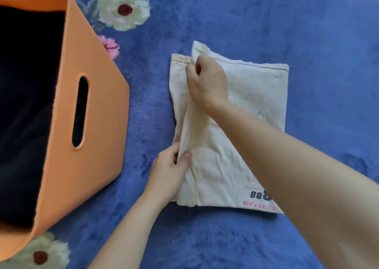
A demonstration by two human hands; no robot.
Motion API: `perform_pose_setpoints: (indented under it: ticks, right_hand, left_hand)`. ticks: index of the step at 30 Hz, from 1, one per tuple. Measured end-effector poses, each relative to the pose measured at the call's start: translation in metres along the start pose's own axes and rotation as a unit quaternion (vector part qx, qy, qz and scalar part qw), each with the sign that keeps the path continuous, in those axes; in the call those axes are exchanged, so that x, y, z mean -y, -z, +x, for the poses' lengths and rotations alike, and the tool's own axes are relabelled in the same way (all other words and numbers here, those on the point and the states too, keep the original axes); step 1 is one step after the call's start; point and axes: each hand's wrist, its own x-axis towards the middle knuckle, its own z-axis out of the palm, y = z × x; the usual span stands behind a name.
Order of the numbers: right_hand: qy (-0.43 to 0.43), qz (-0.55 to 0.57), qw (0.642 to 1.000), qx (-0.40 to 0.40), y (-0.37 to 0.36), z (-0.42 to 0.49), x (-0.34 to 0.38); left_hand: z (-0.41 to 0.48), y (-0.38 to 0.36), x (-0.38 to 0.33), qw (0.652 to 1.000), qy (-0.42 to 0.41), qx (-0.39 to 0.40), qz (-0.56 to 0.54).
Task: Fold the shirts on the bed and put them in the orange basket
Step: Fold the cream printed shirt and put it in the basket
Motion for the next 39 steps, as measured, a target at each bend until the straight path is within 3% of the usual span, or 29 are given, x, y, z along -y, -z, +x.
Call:
perform_pose_setpoints:
  ticks: [4, 7, 9, 11, 14, 16, 18, 20, 25, 29, 33, 37, 39]
  right_hand:
    - [0.067, -0.033, 0.991, 0.114, -0.017, -0.009, 0.002]
    - [0.119, -0.067, 0.988, 0.077, -0.013, -0.029, -0.015]
    - [0.161, -0.101, 0.982, 0.019, 0.0, -0.041, -0.035]
    - [0.187, -0.167, 0.968, 0.014, 0.017, -0.045, -0.062]
    - [0.185, -0.283, 0.937, 0.086, 0.044, -0.036, -0.107]
    - [0.123, -0.351, 0.923, 0.1, 0.062, -0.022, -0.137]
    - [0.014, -0.353, 0.932, 0.081, 0.076, -0.011, -0.153]
    - [-0.023, -0.32, 0.946, 0.042, 0.08, -0.012, -0.151]
    - [0.136, -0.243, 0.958, 0.076, 0.043, -0.062, -0.14]
    - [0.116, -0.299, 0.944, 0.08, 0.049, -0.079, -0.178]
    - [0.026, -0.29, 0.956, 0.038, 0.066, -0.103, -0.19]
    - [0.156, -0.269, 0.944, 0.112, 0.055, -0.178, -0.182]
    - [0.155, -0.286, 0.936, 0.138, 0.063, -0.201, -0.198]
  left_hand:
    - [0.001, 0.016, 0.009, 0.998, 0.035, -0.04, -0.022]
    - [-0.004, 0.008, 0.014, 0.988, 0.016, -0.113, 0.101]
    - [-0.006, -0.002, 0.01, 0.945, -0.091, -0.194, 0.249]
    - [-0.003, -0.021, 0.011, 0.891, -0.198, -0.177, 0.367]
    - [0.011, -0.042, 0.031, 0.847, -0.211, -0.117, 0.473]
    - [0.019, -0.047, 0.045, 0.832, -0.189, -0.117, 0.508]
    - [0.021, -0.05, 0.051, 0.821, -0.183, -0.129, 0.526]
    - [0.02, -0.055, 0.042, 0.815, -0.186, -0.144, 0.53]
    - [0.057, -0.071, 0.002, 0.81, -0.231, -0.14, 0.52]
    - [0.087, -0.061, 0.007, 0.795, -0.212, -0.131, 0.553]
    - [0.068, -0.066, 0.011, 0.81, -0.205, -0.147, 0.53]
    - [0.027, -0.062, 0.038, 0.802, -0.227, -0.098, 0.544]
    - [0.011, -0.049, 0.057, 0.797, -0.206, -0.1, 0.559]
